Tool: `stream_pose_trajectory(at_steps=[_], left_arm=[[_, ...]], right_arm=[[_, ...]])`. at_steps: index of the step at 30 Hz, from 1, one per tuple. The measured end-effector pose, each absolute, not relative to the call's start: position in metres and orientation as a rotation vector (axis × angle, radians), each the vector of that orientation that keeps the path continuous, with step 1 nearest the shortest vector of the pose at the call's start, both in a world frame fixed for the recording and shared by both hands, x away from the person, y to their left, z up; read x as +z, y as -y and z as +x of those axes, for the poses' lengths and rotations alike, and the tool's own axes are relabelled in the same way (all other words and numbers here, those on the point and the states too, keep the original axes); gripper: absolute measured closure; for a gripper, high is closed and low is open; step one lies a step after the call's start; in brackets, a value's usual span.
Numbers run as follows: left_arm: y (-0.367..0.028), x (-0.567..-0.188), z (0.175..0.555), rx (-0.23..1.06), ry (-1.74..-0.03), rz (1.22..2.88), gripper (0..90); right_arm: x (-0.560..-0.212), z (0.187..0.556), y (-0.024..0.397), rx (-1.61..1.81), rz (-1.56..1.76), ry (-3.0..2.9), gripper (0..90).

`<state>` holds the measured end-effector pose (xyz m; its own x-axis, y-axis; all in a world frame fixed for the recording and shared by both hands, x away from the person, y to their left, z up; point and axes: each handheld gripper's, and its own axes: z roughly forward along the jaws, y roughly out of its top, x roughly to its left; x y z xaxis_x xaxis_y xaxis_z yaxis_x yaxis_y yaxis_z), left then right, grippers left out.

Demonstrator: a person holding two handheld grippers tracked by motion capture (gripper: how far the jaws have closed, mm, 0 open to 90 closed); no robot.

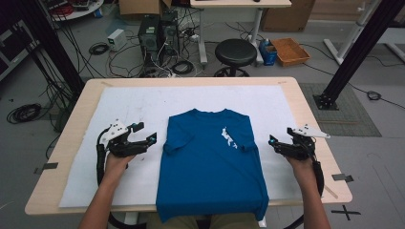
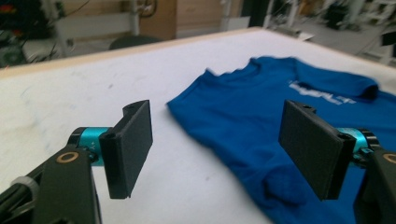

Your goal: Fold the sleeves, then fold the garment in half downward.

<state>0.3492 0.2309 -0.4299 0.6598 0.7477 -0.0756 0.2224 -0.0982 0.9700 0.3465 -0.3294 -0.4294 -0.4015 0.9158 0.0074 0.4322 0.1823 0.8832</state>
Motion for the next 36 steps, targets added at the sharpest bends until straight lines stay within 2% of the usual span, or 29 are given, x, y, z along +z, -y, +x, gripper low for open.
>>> stream_pose_trajectory(at_steps=[6, 27, 36], left_arm=[[-0.229, -0.433, 0.349, 0.535, -0.817, 1.673, 25.8], [-0.245, -0.437, 0.348, 0.542, -0.937, 1.596, 25.8], [-0.244, -0.438, 0.349, 0.547, -0.954, 1.622, 25.7]], right_arm=[[-0.429, 0.344, 0.33, 1.162, 1.265, -1.904, 20.1], [-0.434, 0.349, 0.323, 1.154, 1.288, -1.876, 20.1], [-0.434, 0.351, 0.321, 1.156, 1.303, -1.888, 20.1]])
